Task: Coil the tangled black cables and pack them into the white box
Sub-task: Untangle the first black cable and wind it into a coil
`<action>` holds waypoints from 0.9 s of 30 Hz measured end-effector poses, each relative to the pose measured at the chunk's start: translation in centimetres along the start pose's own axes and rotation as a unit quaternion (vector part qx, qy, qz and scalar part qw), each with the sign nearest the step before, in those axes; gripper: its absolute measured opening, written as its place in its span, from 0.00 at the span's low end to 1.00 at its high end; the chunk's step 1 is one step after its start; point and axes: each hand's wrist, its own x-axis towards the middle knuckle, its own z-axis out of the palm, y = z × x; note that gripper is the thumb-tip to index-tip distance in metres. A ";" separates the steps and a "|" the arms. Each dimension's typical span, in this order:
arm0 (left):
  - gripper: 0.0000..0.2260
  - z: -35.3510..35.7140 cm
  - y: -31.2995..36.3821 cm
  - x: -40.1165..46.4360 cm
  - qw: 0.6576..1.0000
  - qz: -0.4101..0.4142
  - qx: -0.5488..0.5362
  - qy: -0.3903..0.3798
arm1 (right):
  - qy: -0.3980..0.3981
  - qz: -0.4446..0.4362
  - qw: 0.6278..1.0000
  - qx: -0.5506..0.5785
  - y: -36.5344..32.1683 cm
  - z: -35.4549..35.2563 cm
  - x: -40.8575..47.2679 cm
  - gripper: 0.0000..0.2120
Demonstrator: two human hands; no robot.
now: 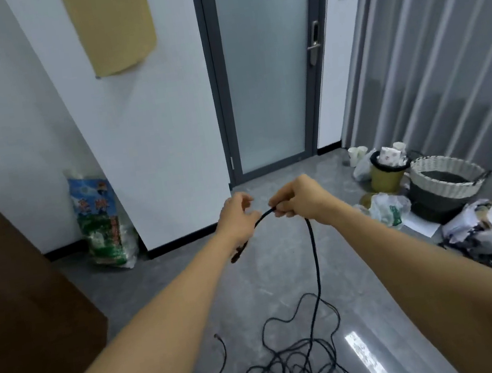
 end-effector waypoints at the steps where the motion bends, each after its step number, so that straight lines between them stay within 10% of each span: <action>1: 0.10 -0.5 1.2 -0.3 0.999 0.007 0.016 -0.040 | 0.001 -0.022 1.000 -0.005 -1.2 -0.6 -0.3 0.08; 4: 0.08 -1.7 3.6 -1.1 0.993 -0.011 -0.047 -0.106 | 0.009 -0.069 0.998 0.007 -4.2 -2.5 -0.7 0.08; 12: 0.16 -8.6 7.9 -1.5 0.977 -0.010 -0.198 0.071 | 0.045 -0.101 0.991 0.076 -7.5 -3.7 -1.9 0.09; 21: 0.14 -18.2 4.1 -0.4 0.826 -0.174 -0.450 0.290 | 0.132 -0.054 0.987 0.076 -2.7 -3.9 -2.1 0.09; 24: 0.14 -17.8 4.8 -0.3 0.839 -0.144 -0.430 0.301 | 0.189 -0.075 0.979 0.026 -4.3 -3.9 -1.2 0.06; 27: 0.13 -16.7 6.4 -0.1 0.923 -0.006 -0.272 0.272 | 0.188 -0.107 0.968 -0.124 -6.6 -3.3 -0.7 0.07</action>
